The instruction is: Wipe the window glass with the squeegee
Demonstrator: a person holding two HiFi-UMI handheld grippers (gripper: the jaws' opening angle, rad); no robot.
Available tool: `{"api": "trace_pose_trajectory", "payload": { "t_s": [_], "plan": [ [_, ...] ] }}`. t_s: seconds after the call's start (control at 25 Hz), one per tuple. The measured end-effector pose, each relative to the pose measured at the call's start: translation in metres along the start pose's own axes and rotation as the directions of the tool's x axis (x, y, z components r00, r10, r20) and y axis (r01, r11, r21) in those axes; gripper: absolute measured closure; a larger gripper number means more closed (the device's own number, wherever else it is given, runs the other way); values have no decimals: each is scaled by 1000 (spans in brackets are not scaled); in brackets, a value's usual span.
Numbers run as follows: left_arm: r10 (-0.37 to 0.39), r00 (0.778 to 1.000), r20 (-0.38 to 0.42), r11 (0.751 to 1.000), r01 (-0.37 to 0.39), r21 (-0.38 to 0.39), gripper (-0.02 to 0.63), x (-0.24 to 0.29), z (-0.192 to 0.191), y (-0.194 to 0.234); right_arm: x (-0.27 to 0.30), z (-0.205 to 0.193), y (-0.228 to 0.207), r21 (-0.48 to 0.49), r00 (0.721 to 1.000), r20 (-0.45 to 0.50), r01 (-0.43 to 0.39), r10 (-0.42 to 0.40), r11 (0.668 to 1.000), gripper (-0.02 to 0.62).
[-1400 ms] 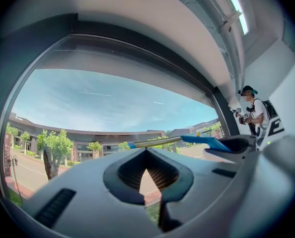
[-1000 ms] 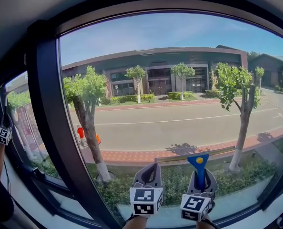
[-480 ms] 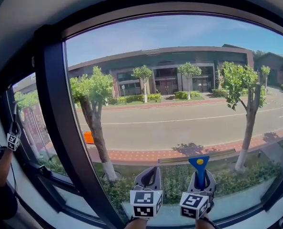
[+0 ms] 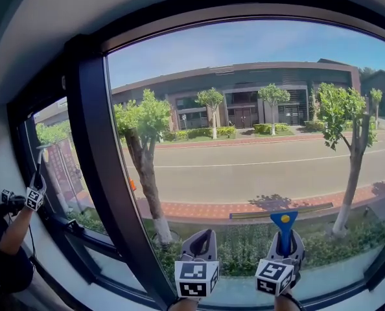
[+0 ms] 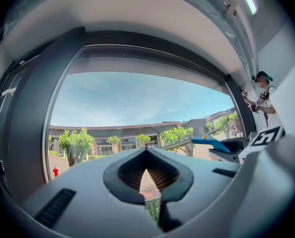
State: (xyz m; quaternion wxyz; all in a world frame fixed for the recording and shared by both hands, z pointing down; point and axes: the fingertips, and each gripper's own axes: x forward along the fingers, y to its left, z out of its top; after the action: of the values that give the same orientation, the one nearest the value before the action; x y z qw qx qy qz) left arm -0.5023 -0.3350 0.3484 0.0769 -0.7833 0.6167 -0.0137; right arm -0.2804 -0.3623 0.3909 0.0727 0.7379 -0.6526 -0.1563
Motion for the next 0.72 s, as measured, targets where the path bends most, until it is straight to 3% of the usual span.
{"api": "trace_pose_trajectory", "payload": {
  "t_s": [0.36, 0.72],
  "plan": [
    [-32, 999, 20, 999, 33, -17, 606, 7, 0, 20, -1, -2, 0, -15, 1000, -11, 24, -24, 1000, 456],
    [-84, 996, 39, 996, 85, -19, 606, 12, 2, 54, -16, 2, 8, 37, 1000, 0, 31, -31, 999, 455]
  ]
}}
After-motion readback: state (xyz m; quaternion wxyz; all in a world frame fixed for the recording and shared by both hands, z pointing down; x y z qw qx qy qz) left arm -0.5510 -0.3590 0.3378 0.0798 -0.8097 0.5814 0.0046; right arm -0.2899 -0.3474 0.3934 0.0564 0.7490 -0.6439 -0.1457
